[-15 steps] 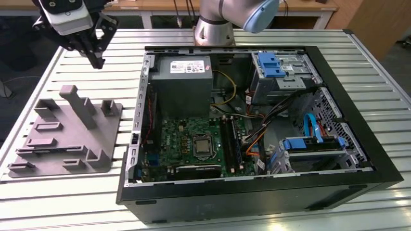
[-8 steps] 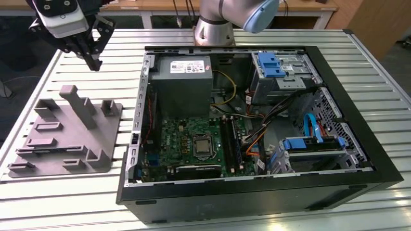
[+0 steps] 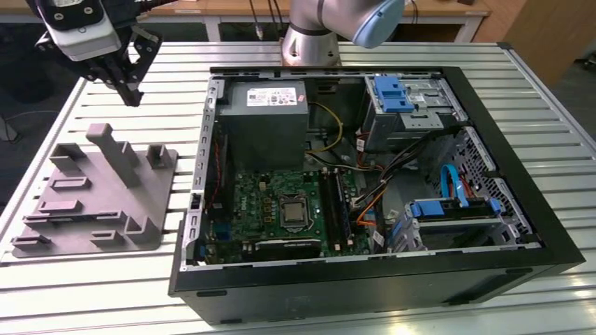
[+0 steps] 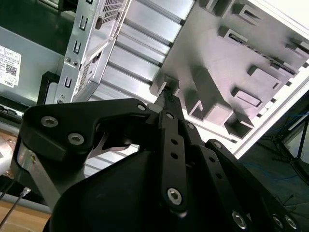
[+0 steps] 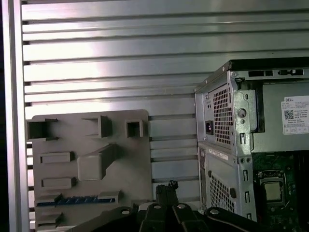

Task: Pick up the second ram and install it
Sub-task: 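Reach for the second ram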

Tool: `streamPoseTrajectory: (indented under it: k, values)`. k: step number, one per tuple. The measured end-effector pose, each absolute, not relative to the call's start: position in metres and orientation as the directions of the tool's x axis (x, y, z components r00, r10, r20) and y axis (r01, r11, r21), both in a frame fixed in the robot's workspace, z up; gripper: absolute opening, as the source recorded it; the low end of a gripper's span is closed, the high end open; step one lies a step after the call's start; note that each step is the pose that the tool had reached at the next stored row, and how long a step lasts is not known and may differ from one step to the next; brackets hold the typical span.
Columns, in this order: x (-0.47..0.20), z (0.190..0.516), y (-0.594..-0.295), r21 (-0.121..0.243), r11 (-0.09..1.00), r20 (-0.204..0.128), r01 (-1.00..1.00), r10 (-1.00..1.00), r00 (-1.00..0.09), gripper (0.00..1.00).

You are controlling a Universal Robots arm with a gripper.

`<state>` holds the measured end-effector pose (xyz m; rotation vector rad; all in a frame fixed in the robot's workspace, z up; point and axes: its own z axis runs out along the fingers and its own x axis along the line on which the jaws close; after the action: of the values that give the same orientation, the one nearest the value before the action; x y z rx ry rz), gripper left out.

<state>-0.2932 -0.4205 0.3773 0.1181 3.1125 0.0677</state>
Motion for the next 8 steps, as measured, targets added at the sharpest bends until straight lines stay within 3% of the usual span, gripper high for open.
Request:
streamPoseTrajectory:
  k: [8]
  values:
    - [-0.309, 0.375, -0.441, 0.044, 0.996, -0.024, 0.075, 0.076, -0.997, 0.10]
